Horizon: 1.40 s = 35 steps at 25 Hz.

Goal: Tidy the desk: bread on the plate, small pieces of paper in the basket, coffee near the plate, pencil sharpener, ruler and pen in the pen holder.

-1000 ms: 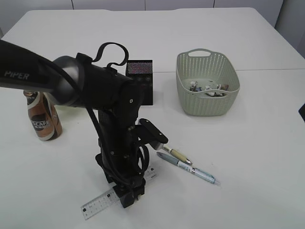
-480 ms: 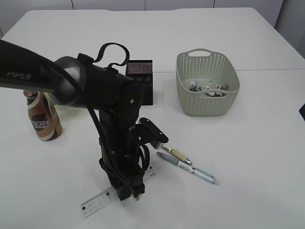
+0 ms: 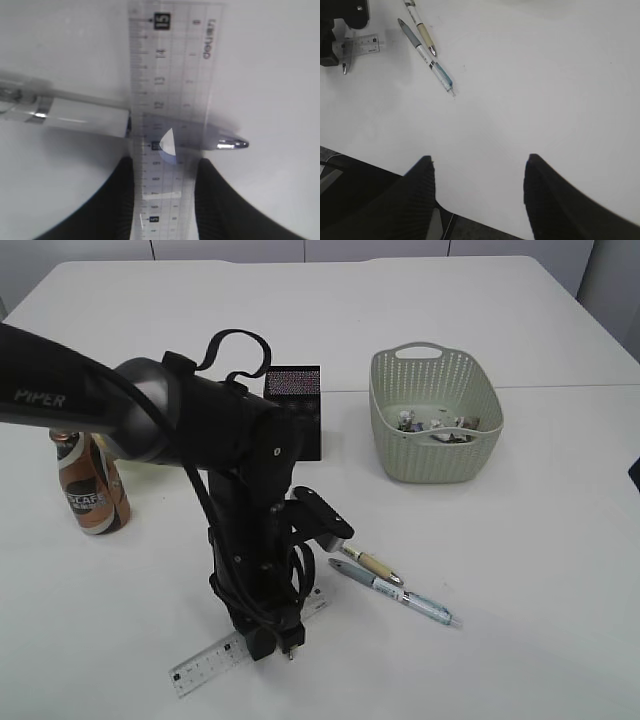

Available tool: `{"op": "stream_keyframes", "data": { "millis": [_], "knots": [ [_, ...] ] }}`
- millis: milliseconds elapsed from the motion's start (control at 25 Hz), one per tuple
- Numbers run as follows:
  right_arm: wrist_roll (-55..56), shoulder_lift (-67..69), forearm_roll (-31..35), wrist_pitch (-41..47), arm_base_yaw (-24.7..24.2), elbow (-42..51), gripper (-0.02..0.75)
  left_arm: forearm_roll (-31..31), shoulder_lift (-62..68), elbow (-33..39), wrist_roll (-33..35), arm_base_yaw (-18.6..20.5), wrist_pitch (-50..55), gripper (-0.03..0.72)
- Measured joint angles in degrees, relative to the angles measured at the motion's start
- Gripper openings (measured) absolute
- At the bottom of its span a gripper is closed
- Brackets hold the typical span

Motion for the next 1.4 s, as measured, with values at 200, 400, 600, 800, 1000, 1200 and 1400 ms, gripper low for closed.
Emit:
{"op": "stream_keyframes", "data": {
  "millis": [200, 400, 600, 800, 1000, 1200, 1400],
  "knots": [
    [0.00, 0.00, 0.00, 0.00, 0.00, 0.00, 0.417, -1.21, 0.12, -0.33, 0.00, 0.00, 0.00, 0.239],
    [0.00, 0.00, -0.05, 0.00, 0.00, 0.00, 0.417, -1.73, 0.12, -0.42, -1.30, 0.00, 0.32, 0.239],
    [0.00, 0.00, -0.05, 0.00, 0.00, 0.00, 0.417, -1.73, 0.12, -0.42, -1.87, 0.00, 1.87, 0.239],
    [0.00, 0.00, -0.05, 0.00, 0.00, 0.00, 0.417, -1.73, 0.00, -0.42, -2.93, 0.00, 2.13, 0.239],
    [0.00, 0.00, -0.05, 0.00, 0.00, 0.00, 0.417, -0.42, -1.56, -0.42, -4.75, 0.00, 1.92, 0.239],
    [0.00, 0.00, -0.05, 0.08, 0.00, 0.00, 0.417, 0.84, -3.99, -0.42, -7.26, 0.00, 1.84, 0.239],
    [0.11, 0.00, 0.80, 0.08, 0.00, 0.00, 0.417, 1.10, -7.04, -0.42, -9.66, 0.00, 2.92, 0.239]
  ]
}}
